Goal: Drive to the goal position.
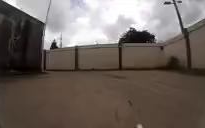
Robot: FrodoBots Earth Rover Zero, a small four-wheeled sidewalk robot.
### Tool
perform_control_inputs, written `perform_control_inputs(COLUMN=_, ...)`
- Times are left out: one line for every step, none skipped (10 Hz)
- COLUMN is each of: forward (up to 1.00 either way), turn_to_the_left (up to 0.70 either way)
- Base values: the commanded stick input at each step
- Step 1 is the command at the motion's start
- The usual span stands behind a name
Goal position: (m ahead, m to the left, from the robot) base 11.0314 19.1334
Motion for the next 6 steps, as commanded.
perform_control_inputs(forward=0.30, turn_to_the_left=0.00)
perform_control_inputs(forward=0.30, turn_to_the_left=0.00)
perform_control_inputs(forward=0.30, turn_to_the_left=0.00)
perform_control_inputs(forward=0.30, turn_to_the_left=0.00)
perform_control_inputs(forward=0.30, turn_to_the_left=0.00)
perform_control_inputs(forward=0.30, turn_to_the_left=0.00)
